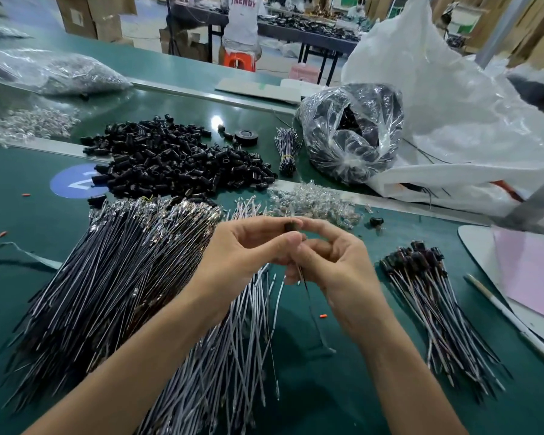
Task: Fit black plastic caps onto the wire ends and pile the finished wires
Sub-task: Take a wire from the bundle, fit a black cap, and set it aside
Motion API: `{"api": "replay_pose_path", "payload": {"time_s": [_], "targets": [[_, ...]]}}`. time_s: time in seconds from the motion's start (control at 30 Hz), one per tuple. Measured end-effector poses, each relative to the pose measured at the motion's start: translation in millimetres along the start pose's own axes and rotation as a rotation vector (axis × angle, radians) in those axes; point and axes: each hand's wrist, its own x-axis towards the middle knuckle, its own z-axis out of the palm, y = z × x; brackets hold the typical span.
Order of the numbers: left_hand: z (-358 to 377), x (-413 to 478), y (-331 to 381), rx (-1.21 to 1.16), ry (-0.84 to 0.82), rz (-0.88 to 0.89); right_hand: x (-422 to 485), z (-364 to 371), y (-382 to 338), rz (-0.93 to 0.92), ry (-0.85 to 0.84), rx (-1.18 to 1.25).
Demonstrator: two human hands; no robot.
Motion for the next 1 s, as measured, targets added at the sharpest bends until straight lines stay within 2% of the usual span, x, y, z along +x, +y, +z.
{"api": "replay_pose_path", "payload": {"time_s": [0.2,0.3,0.4,0.53,0.73,1.0], "targets": [[-2.5,2.5,1.9,-0.165,0.121,0.044,-2.3,3.2,-0.6,0.021,0.014,-0.108],[-0.9,1.0,1.3,-0.127,0.107,0.06,-2.5,6.5,0.0,0.019,0.024,-0.132],[3.4,-1.7,-0.7,-0.058,0.069,0.037,-3.0,7.8,-2.5,-0.061,0.048,-0.118],[3.8,-4.4,1.2,-0.091,0.048,0.028,-2.5,8.7,-1.7,-0.093,0.034,-0.109],[-0.7,-1.1,4.2,-0.123,0.157,0.096,-2.3,9.6,0.8,-0.105,0.028,-0.124],[-2.2,2.2,2.1,-0.207,0.184,0.039,-3.9,11.6,2.9,-0.156,0.059,-0.119]]}}
